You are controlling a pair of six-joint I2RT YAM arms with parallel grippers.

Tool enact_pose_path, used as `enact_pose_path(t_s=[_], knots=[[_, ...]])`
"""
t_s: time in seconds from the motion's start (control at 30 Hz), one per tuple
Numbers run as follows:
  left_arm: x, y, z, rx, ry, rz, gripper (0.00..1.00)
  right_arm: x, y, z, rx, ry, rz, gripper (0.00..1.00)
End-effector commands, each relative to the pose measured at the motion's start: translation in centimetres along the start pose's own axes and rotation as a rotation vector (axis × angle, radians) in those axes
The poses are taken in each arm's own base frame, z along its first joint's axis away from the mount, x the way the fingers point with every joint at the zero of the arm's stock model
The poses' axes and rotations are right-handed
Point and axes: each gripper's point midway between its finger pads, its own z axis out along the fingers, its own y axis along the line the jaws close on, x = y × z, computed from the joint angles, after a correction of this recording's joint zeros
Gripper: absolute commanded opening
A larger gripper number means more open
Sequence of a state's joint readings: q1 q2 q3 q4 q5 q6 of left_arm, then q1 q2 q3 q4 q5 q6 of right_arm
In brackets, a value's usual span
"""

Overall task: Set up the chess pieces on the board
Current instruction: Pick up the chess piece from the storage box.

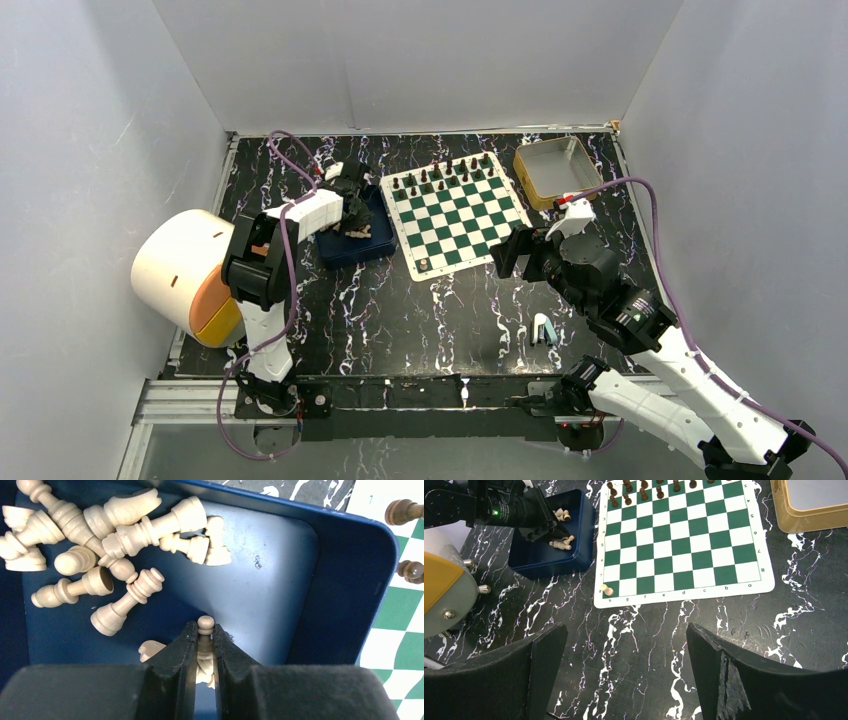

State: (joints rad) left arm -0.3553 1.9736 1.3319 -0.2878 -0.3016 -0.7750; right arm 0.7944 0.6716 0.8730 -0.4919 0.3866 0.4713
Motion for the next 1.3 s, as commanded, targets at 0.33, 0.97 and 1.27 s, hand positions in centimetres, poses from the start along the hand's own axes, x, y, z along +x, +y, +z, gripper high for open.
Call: enact_pose_path(t_s=[0.33,0.97,1.27], knots=[[-6.3,-2.6,-6.1,0.142,-0.158,0.159,0.04,-0.7,1.9,0.6,-0.074,-0.021,0.057,0.99],[-0.7,-9.3,-20.4,1.012,-0.194,0.468,0.03,0.5,7.9,4.0,-0.254,0.142,0.124,0.95],[5.3,-10.4,-24.3,1.269,-0.48,0.867,0.0,0.0,10.4,7.3,-0.329,0.244,0.126,0.79]])
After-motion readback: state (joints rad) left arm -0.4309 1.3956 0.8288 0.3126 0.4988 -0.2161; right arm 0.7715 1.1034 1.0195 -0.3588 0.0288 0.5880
